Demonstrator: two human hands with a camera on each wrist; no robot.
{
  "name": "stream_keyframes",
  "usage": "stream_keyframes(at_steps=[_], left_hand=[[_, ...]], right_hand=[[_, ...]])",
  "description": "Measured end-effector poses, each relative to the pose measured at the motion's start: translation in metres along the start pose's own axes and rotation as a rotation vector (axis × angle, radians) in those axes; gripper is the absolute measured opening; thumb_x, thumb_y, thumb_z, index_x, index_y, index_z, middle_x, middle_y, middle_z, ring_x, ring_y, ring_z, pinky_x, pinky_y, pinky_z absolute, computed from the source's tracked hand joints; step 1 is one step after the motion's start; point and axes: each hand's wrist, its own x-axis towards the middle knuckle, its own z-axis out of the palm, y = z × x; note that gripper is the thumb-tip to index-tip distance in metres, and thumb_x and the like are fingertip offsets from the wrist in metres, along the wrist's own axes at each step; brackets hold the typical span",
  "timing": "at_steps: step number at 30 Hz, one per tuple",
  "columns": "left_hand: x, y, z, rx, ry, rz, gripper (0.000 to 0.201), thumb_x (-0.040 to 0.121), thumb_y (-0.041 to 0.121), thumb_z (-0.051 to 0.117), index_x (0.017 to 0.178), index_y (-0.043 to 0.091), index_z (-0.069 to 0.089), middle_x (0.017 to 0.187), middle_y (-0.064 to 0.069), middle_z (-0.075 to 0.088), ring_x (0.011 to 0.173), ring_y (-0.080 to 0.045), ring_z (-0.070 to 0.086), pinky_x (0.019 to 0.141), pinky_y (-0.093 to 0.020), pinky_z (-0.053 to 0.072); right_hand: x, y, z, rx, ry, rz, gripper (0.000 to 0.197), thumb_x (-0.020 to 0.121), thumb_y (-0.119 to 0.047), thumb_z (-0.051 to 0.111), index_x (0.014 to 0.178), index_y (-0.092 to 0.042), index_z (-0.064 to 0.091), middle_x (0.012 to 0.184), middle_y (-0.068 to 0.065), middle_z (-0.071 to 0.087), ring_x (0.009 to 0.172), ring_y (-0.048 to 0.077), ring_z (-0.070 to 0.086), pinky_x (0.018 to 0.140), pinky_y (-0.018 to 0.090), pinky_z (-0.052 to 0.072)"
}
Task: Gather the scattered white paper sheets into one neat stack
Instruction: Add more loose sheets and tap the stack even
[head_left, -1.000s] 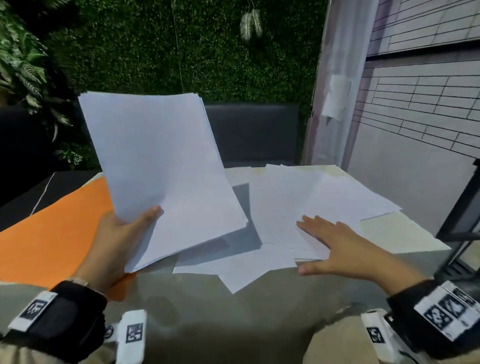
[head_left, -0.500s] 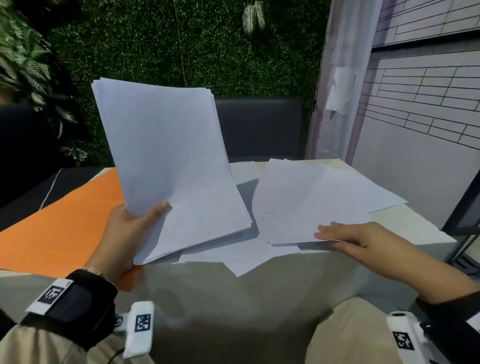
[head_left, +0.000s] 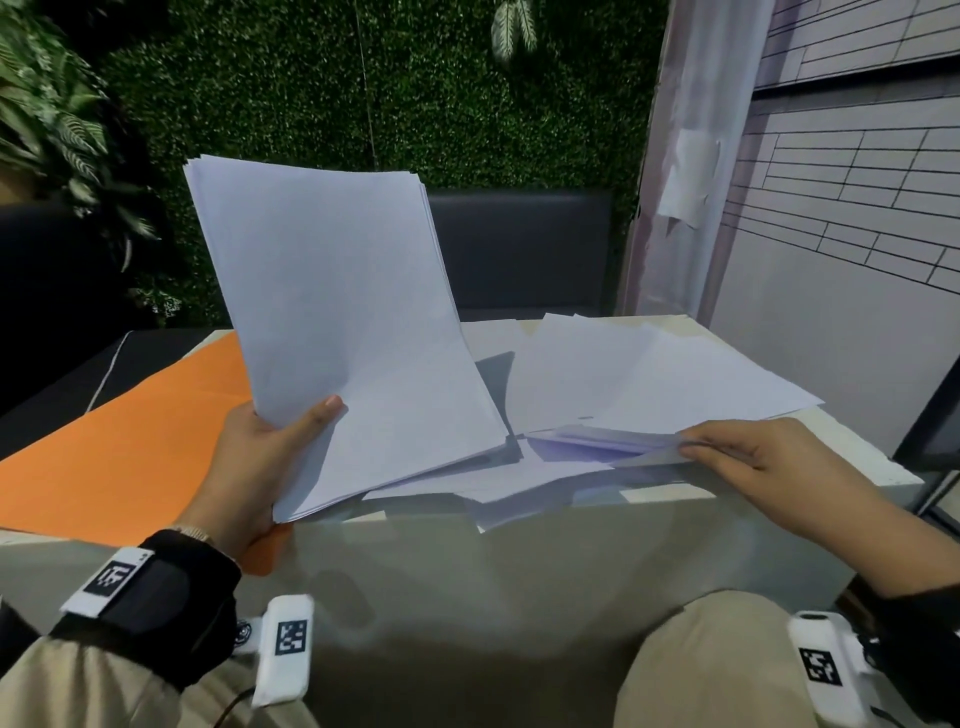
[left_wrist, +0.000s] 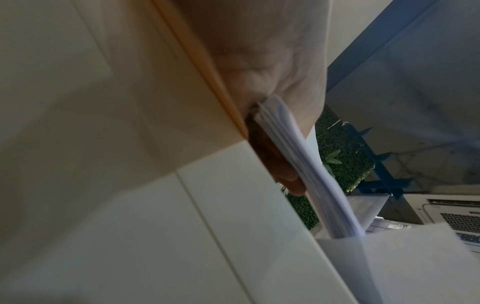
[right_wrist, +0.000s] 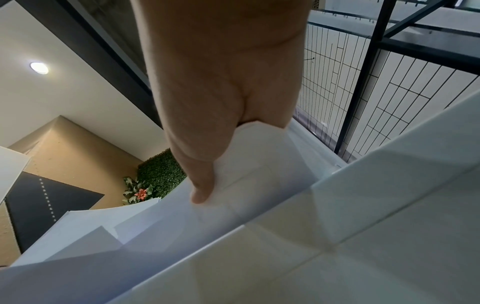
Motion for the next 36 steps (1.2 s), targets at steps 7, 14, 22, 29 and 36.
stream_keyframes(at_steps=[7,14,22,29,36], left_hand=[[0.001,-0.002,-0.002,-0.006,0.006,-0.015,0.033,0.099,0.016,0.079,0.131,0.009,0.076,0.126,0.002,0.082,0.115,-0.017,0.078,0.097,-0.034,0.059],[0.001,-0.001,-0.002,0.011,0.002,-0.016,0.031,0.098,0.018,0.08,0.128,0.012,0.077,0.122,0.004,0.084,0.112,-0.016,0.079,0.098,-0.035,0.059],[0.001,-0.001,-0.002,0.01,0.006,-0.012,0.03,0.098,0.018,0.08,0.128,0.012,0.077,0.12,0.007,0.084,0.109,-0.012,0.08,0.095,-0.032,0.059],[0.0,-0.002,-0.001,0.013,-0.014,-0.001,0.024,0.099,0.017,0.079,0.123,0.015,0.077,0.115,0.011,0.084,0.096,-0.004,0.08,0.077,-0.014,0.061],[0.001,-0.001,-0.002,0.008,0.002,-0.018,0.025,0.098,0.019,0.08,0.123,0.015,0.078,0.117,0.011,0.084,0.105,-0.007,0.08,0.092,-0.031,0.057]], right_hand=[[-0.001,-0.002,-0.016,0.08,-0.076,0.047,0.019,0.095,-0.028,0.076,0.084,-0.042,0.082,0.09,-0.025,0.079,0.088,0.001,0.073,0.085,0.028,0.057],[0.003,-0.006,0.003,0.029,0.011,0.066,0.027,0.096,-0.022,0.074,0.092,-0.045,0.06,0.095,-0.021,0.074,0.09,0.003,0.069,0.08,0.031,0.053],[0.012,-0.01,0.034,-0.083,-0.016,-0.079,0.042,0.097,-0.008,0.07,0.086,-0.046,0.054,0.142,-0.027,0.061,0.112,0.013,0.07,0.092,0.023,0.055],[0.019,-0.015,0.038,-0.08,-0.204,-0.012,0.041,0.1,-0.053,0.061,0.141,-0.05,0.061,0.148,-0.032,0.053,0.133,0.002,0.056,0.107,0.021,0.043],[0.025,-0.019,0.04,-0.033,-0.191,0.062,0.045,0.09,-0.063,0.069,0.131,-0.046,0.071,0.131,-0.031,0.064,0.119,-0.005,0.058,0.101,0.019,0.04]])
